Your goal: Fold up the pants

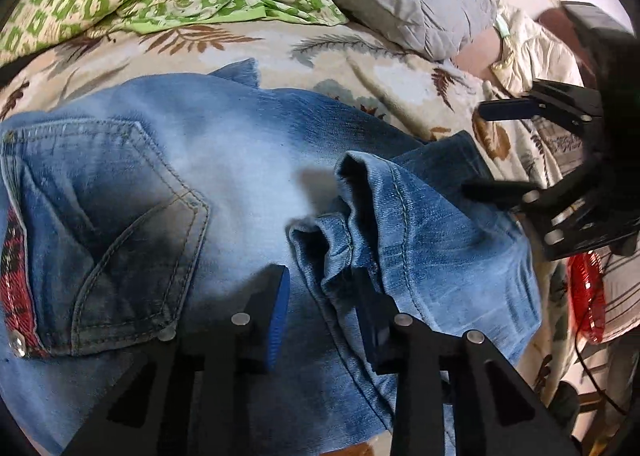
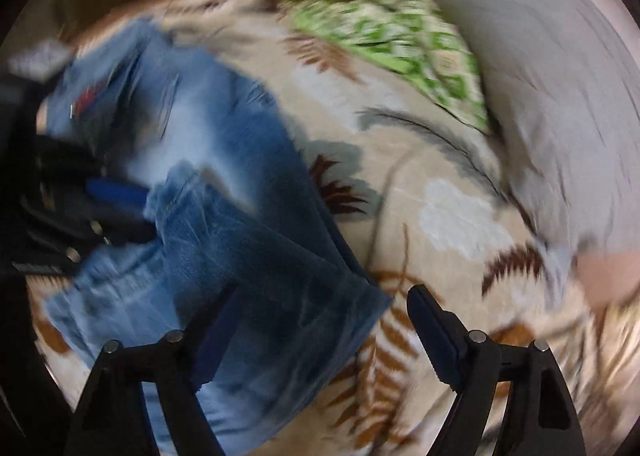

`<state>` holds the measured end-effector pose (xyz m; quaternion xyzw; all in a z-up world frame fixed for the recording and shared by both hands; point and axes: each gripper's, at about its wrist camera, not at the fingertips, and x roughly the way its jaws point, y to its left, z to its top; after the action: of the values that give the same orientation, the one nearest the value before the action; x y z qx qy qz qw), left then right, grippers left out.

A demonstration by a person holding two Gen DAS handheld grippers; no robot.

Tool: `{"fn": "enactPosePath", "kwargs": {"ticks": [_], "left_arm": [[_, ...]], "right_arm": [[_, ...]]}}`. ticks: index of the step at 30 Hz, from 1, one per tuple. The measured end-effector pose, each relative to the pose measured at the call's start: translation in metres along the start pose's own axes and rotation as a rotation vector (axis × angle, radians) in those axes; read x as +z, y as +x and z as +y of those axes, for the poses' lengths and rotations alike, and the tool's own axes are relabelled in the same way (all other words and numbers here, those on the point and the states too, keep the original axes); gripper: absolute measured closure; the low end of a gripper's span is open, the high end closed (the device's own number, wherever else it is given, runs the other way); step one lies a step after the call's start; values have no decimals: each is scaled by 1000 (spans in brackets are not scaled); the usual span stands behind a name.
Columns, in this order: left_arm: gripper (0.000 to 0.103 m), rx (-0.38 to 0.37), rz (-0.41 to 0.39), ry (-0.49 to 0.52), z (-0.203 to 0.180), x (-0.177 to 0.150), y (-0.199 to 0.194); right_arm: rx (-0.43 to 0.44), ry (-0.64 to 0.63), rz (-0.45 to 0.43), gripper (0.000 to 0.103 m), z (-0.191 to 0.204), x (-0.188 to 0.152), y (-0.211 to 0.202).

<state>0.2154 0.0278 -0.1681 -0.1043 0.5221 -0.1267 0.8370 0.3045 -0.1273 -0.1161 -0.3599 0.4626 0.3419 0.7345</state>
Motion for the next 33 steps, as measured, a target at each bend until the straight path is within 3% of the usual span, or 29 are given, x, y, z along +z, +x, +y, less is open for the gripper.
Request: {"fn": "enactPosePath", "kwargs": {"ticks": [2,4,6,9,11,12,14,15,19,27,30,32,33], "left_arm": [[65,-29,-1,-18,-1,-3,-2],[38,-56,-8,-10,-8,-6,-3],[26,-68,-8,7,-18,-7,-2],[27,-7,-6,85,-37,-8,8],[42,59,-1,133,-45,-7,12],[58,94,-3,158,-49,-6,13],[80,65,7,144,-45,-1,11],[84,31,19,129,-41,2,10],[90,-9,9,123,-40,4,1],[91,-47,-84,214,-56,43,-38],[91,-47,-43,215,-51,59,-24],[101,-5,47,193,-38,62,1],[101,23,90,180,-31,59,15]], "right_arm": [[8,-80,40,18,7,8,11],[27,-123,87,18,11,11,24],[60,-134,140,26,14,9,38],[110,-96,153,37,14,3,45],[137,-73,140,51,14,-1,41],[127,-74,133,53,16,-3,39],[111,-72,116,65,20,-7,34],[108,-63,109,67,20,-9,32],[87,-13,57,79,15,-16,17],[88,169,-112,84,-26,-38,-36],[107,269,-125,84,-44,-39,-34],[106,309,-80,84,-44,-35,-18],[101,321,-49,83,-44,-34,-8]]}}
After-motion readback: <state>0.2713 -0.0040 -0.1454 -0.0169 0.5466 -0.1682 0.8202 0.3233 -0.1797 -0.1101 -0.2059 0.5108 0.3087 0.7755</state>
